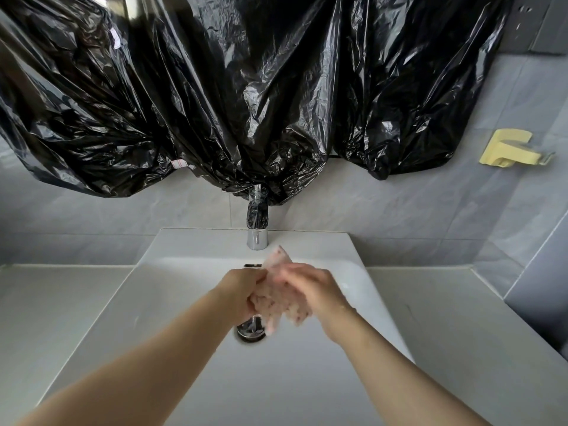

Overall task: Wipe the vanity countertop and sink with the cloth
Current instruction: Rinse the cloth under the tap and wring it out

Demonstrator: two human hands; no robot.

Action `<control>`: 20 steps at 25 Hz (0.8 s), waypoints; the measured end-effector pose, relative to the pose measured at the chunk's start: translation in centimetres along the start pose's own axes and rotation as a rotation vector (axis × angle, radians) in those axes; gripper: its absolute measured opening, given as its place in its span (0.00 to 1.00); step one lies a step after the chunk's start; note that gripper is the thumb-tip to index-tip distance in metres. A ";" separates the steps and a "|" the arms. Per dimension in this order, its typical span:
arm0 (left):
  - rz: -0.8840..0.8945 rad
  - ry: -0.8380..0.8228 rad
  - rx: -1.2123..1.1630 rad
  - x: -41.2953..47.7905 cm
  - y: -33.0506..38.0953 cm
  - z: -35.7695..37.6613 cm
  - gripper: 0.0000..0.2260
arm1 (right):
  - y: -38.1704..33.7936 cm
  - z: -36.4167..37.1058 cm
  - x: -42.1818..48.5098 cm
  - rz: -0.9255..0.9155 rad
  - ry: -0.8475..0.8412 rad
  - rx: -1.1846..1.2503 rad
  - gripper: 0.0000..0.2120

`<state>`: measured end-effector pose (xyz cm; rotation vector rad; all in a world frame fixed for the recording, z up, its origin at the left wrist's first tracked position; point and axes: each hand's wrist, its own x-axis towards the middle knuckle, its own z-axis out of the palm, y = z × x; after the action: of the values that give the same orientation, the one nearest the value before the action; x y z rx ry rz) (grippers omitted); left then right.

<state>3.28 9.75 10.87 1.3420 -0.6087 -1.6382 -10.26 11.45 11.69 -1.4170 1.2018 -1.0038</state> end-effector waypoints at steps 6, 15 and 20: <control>0.007 -0.210 -0.170 1.0 -0.2 0.8 0.10 | 3.5 -1.5 1.0 0.618 -0.149 0.650 0.24; 0.545 0.243 0.599 7.6 0.0 2.9 0.11 | 5.0 -5.0 8.9 0.058 0.499 -0.040 0.12; 0.681 0.171 1.102 12.9 0.9 4.6 0.11 | 6.4 -5.8 14.7 0.002 0.349 -0.825 0.14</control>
<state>-0.76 -2.63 6.54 1.6847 -1.7739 -0.5651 -14.50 -4.12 6.29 -1.8982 2.0220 -0.7955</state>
